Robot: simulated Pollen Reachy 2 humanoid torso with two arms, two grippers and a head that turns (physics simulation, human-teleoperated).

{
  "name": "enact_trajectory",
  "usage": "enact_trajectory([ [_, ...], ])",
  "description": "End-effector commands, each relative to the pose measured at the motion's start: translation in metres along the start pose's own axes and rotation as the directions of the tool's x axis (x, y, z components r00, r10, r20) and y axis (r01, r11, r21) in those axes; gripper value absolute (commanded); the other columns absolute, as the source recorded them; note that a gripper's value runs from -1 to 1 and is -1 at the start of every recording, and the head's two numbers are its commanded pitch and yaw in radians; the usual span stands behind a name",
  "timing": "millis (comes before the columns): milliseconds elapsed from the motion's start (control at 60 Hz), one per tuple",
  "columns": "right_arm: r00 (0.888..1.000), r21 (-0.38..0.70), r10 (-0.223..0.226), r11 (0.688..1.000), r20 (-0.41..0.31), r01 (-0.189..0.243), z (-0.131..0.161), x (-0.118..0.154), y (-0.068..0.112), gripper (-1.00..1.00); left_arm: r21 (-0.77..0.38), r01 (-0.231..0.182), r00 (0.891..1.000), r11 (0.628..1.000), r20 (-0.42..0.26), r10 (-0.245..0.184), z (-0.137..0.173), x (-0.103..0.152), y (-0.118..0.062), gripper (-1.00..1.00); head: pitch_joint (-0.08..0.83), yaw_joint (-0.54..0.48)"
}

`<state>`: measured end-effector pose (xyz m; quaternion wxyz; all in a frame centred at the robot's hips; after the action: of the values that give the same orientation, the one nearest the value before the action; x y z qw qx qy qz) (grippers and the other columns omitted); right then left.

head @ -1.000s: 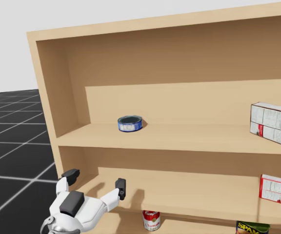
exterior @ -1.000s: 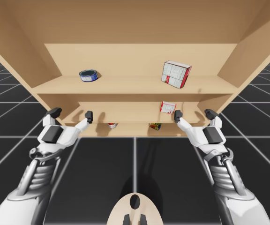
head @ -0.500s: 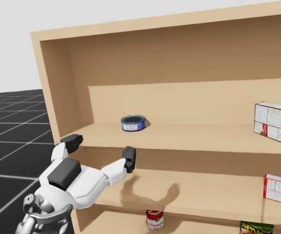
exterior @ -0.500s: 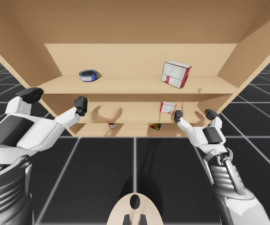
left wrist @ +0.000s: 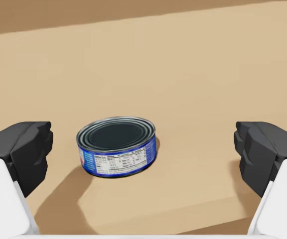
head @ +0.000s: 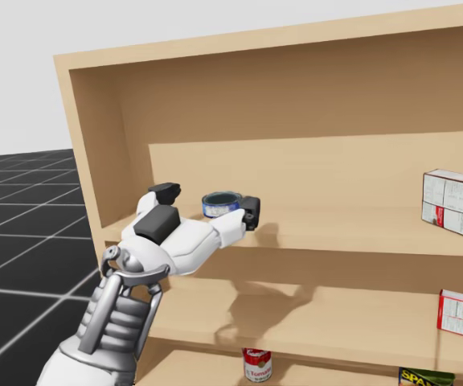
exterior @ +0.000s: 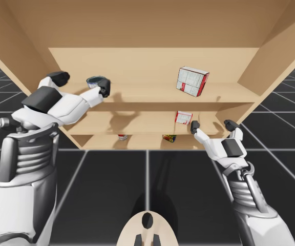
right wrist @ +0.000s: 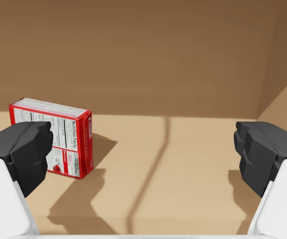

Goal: Retrieve the tuna can from the shelves.

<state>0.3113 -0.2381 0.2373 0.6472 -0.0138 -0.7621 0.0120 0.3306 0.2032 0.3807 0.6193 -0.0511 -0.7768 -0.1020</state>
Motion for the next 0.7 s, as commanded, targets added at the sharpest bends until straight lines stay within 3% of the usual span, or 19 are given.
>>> enact_trajectory([
  [17,1.0,-0.004,-0.008,1.0,0.001,0.008,0.0,0.0,0.001,-1.0,0.105,-0.017,0.955,0.994,-0.294,0.048,-0.034,-0.008,0.005,-1.0,0.143,0.28],
  [267,1.0,-0.006,-0.01,1.0,0.004,0.01,-0.001,-0.001,-0.002,-1.0,0.148,-0.005,0.929,0.989,-0.364,0.06,-0.07,-0.02,0.007,-1.0,0.149,0.28],
  [417,1.0,-0.007,-0.012,1.0,0.004,0.012,-0.001,-0.001,-0.002,-1.0,0.179,0.013,0.909,0.984,-0.412,0.063,-0.08,-0.026,0.008,-1.0,0.154,0.28],
  [500,1.0,-0.006,-0.012,1.0,0.003,0.012,-0.001,-0.001,-0.002,-1.0,0.182,0.022,0.904,0.983,-0.424,0.058,-0.082,-0.028,0.008,-1.0,0.158,0.29],
  [617,1.0,-0.007,-0.013,1.0,0.004,0.013,-0.001,-0.001,-0.002,-1.0,0.181,0.012,0.897,0.983,-0.437,0.07,-0.086,-0.031,0.009,-1.0,0.162,0.29],
  [633,1.0,-0.007,-0.013,1.0,0.004,0.013,-0.001,-0.001,-0.002,-1.0,0.177,0.003,0.892,0.984,-0.445,0.078,-0.087,-0.033,0.01,-1.0,0.162,0.29],
  [667,1.0,-0.007,-0.013,1.0,0.005,0.013,-0.001,-0.002,-0.002,-1.0,0.174,-0.005,0.89,0.985,-0.449,0.084,-0.088,-0.034,0.01,-0.91,0.162,0.29],
  [700,1.0,-0.007,-0.012,1.0,0.004,0.012,-0.001,-0.002,-0.002,-1.0,0.179,-0.003,0.889,0.984,-0.449,0.084,-0.088,-0.035,0.011,-0.7,0.162,0.29],
])
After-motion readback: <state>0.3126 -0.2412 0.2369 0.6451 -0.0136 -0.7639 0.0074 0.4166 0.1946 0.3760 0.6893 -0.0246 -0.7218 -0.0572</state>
